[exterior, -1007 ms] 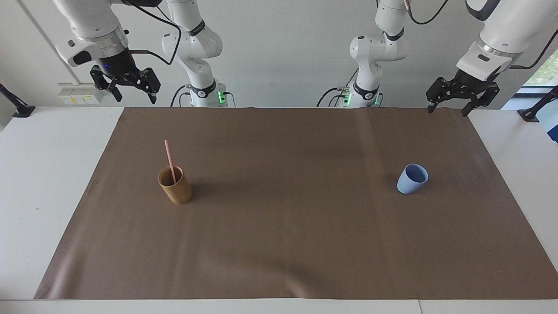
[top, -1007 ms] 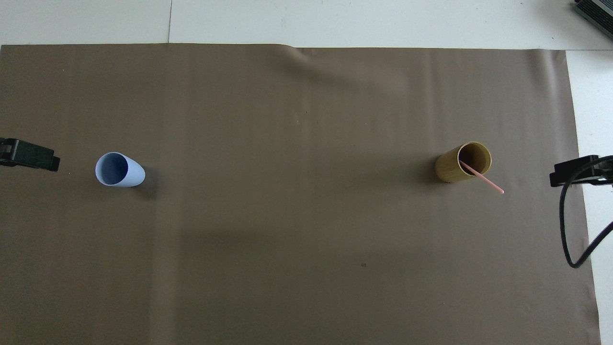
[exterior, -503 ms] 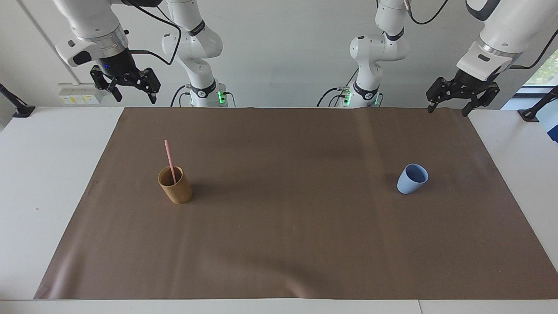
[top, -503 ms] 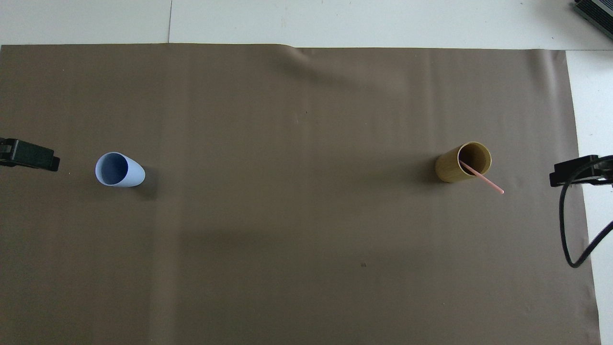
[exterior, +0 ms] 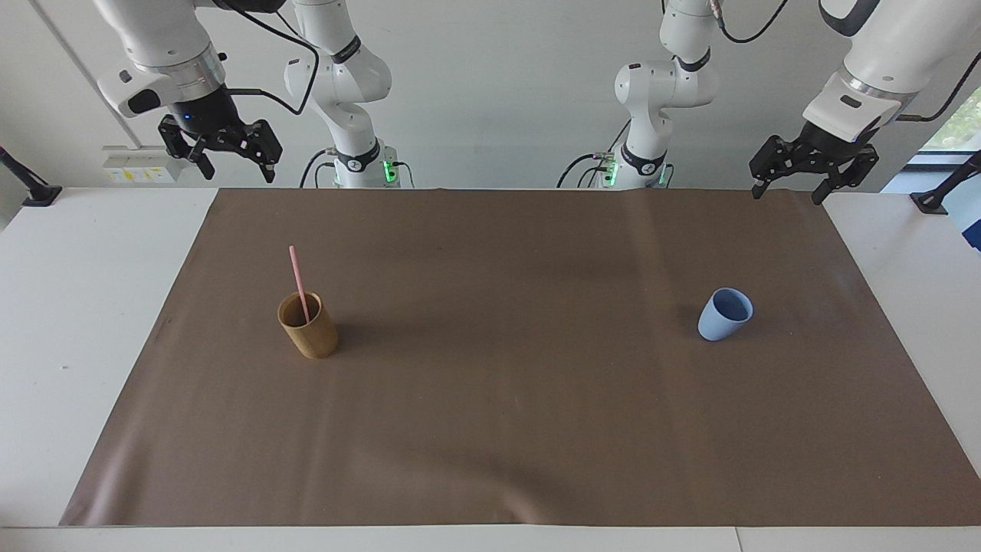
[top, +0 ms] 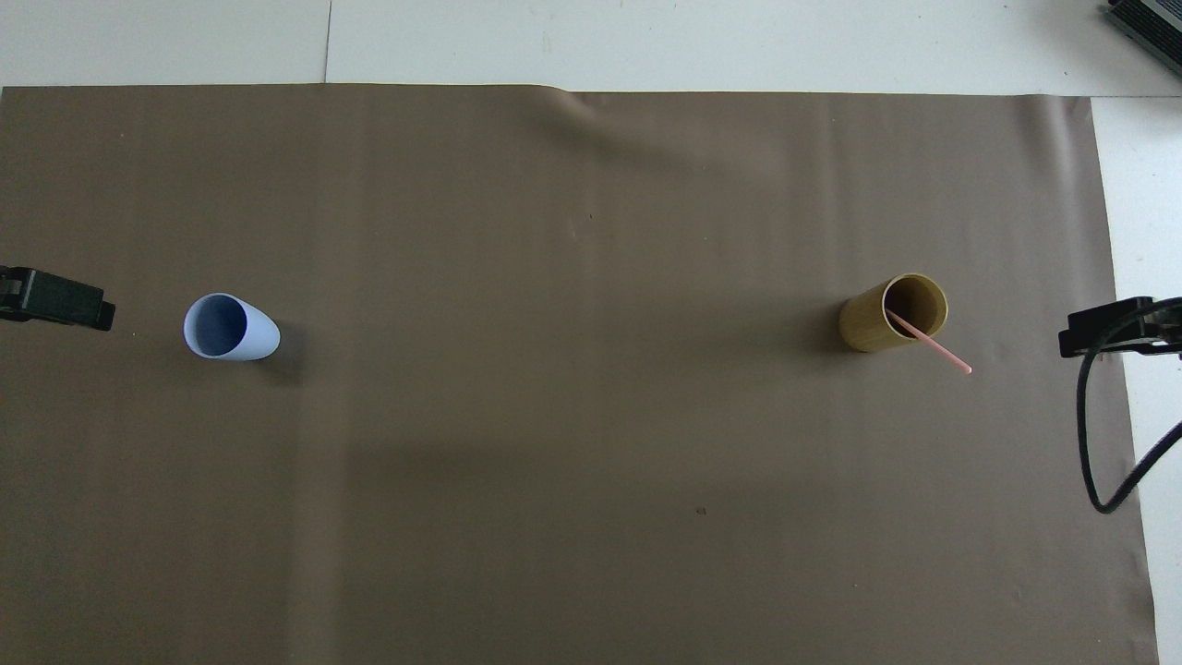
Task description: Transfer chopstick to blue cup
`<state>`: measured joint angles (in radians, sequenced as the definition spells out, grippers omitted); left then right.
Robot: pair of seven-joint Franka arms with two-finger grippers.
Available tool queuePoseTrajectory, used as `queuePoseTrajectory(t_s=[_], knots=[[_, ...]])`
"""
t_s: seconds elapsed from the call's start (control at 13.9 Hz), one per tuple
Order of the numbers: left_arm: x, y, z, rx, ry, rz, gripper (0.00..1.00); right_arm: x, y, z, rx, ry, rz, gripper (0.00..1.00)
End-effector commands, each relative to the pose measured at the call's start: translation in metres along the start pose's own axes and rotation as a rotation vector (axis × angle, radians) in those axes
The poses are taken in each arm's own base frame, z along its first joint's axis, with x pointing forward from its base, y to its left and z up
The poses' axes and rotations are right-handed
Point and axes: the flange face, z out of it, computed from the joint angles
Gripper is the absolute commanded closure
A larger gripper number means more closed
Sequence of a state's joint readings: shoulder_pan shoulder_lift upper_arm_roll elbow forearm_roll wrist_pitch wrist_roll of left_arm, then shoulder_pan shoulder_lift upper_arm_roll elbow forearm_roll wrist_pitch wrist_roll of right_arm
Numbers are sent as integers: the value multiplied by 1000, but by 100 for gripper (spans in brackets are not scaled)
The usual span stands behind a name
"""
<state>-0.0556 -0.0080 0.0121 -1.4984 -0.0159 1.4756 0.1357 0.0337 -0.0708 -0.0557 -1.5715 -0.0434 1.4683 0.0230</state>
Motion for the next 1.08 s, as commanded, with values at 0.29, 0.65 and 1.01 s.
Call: queuePoseTrajectory(t_s=[0.29,0.65,1.01], knots=[[-6,-6,-3,7,0,3,0,8,-6,21,9,48,18,0],[-6,-27,-1,-48,1,-42,0,44,-36,62,46,49,29,0],[-8,-17,-2,-42,1,-22,0,36,-32,116,41,-54,-66,0]])
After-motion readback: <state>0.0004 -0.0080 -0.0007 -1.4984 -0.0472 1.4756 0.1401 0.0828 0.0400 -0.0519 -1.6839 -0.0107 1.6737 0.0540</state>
